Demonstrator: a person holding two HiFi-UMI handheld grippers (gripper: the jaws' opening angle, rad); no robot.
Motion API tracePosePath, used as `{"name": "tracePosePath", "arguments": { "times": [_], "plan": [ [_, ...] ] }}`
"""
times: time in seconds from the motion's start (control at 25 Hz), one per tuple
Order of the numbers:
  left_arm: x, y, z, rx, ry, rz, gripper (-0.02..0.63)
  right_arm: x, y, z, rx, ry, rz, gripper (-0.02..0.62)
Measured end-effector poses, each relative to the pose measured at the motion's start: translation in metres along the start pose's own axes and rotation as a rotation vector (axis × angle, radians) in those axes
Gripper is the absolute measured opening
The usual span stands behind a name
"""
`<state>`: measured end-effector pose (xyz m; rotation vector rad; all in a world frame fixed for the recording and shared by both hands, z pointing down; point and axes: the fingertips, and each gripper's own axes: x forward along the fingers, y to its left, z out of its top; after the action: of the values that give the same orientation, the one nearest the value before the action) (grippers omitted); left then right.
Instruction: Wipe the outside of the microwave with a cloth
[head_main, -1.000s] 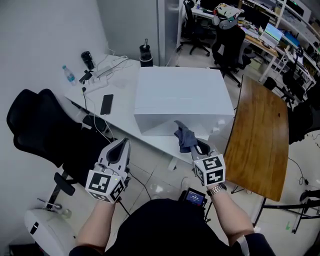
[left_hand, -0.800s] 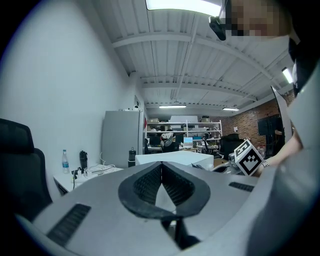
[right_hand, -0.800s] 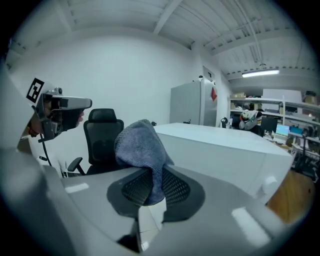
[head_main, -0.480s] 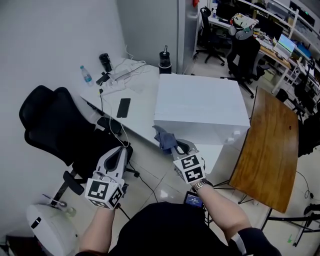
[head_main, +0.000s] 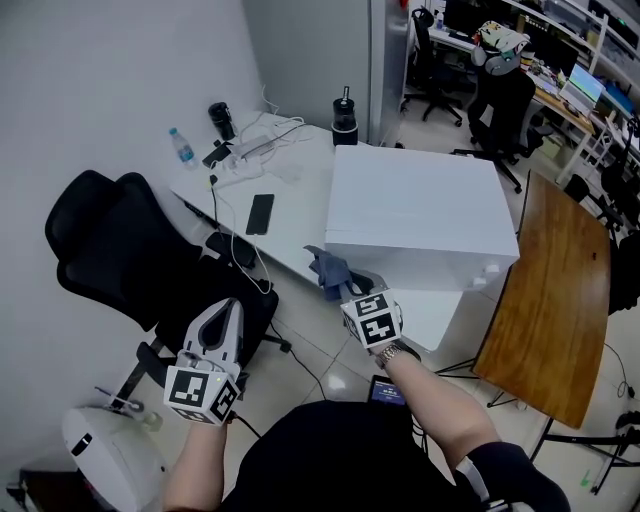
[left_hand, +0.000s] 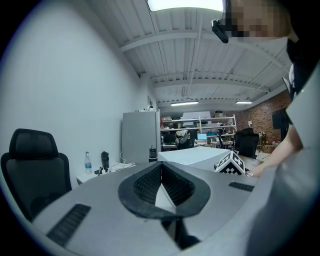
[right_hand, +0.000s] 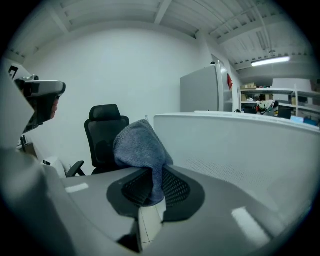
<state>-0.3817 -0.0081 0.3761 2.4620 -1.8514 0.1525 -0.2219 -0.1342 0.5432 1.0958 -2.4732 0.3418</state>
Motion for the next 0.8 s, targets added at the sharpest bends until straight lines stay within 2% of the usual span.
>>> {"name": "tracePosePath", "arguments": {
  "times": [0.36,0.8],
  "plan": [
    [0.007,0.004,-0.007,-0.008,0.005,-0.01,0.006,0.003,-0.022,-0.002,0.028,0.002,-0.058,0.044],
    [0.034,-0.025,-0.006,-0.018,0.012,-0.11,0.006,-0.037,-0.078,-0.02,0.073,0.024,-0.184,0.044]
  ]
}}
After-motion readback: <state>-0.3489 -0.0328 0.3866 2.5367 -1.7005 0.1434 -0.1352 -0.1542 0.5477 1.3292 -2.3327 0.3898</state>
